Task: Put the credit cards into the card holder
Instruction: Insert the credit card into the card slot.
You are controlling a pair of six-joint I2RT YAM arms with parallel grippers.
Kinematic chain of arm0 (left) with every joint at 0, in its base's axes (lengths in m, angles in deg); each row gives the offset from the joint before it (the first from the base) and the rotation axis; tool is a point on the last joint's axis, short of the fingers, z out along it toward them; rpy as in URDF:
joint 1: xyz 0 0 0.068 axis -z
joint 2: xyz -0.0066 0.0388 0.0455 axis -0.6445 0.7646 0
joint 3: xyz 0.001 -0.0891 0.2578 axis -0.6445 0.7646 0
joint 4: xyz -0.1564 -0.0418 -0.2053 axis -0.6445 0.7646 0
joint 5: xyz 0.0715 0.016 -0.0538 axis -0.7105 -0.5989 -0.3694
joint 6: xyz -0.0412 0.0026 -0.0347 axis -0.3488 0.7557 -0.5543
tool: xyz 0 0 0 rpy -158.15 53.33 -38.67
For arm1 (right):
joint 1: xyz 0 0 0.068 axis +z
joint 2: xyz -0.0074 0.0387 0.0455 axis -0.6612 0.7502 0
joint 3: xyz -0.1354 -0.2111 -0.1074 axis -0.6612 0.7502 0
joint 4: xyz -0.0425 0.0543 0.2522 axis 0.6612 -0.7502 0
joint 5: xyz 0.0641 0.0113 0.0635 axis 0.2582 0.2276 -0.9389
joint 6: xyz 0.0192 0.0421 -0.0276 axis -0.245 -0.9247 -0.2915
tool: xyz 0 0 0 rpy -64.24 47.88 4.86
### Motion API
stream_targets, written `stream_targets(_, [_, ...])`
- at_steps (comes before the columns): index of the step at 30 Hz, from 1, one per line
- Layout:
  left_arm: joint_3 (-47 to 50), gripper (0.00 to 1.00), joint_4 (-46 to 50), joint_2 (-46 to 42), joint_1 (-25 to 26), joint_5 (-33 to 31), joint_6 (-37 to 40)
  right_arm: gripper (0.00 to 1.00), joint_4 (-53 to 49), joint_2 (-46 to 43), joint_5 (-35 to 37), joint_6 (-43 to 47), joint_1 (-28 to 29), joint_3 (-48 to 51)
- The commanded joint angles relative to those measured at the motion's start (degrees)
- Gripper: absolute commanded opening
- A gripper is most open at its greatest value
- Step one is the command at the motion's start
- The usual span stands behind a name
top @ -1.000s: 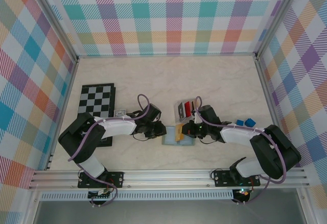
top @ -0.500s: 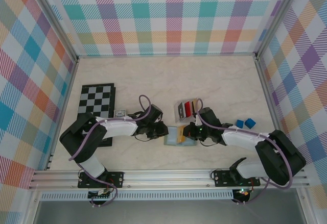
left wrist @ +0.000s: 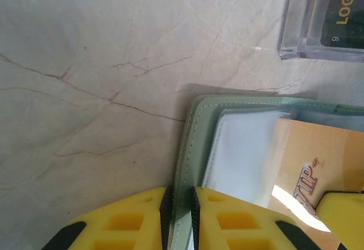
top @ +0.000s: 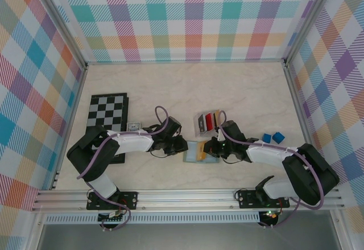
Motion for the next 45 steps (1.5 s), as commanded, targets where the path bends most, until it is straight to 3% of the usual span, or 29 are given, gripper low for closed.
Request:
stream_targets(1, [1.1, 0.19, -0.1, 2.2, 2.3, 2.9, -0.6, 0.06, -5.4, -1.9, 0.9, 0.2, 0.1, 0.0])
stream_targets(9, [1.1, 0.19, -0.6, 2.6, 2.4, 3.4, -0.7, 0.07, 2.0, 3.4, -2.8, -2.0, 0.4, 1.3])
stream_targets(20, [1.3, 0.19, -1.0, 3.0, 2.4, 3.3, -1.3, 0.11, 3.7, 5.0, 0.1, -4.0, 3.0, -0.7])
stream_targets(24, [1.3, 0.19, -0.8, 3.2, 2.5, 3.1, -1.3, 0.11, 0.1, 3.4, 2.3, -3.5, 3.3, -1.3])
stream_targets(31, [1.6, 0.18, -0.8, 3.3, 2.5, 3.1, -1.1, 0.25, -11.7, -1.5, 6.7, -0.6, 3.2, -2.9])
stream_targets(34, [1.7, 0.18, -1.0, 3.4, 2.5, 3.3, -1.1, 0.26, -13.8, -2.7, 6.8, 0.3, 3.2, -3.2])
stream_targets(45, [1.6, 0.18, -1.5, 3.3, 2.5, 3.3, -1.3, 0.09, -7.8, 4.5, -0.5, 1.8, 3.3, -7.3])
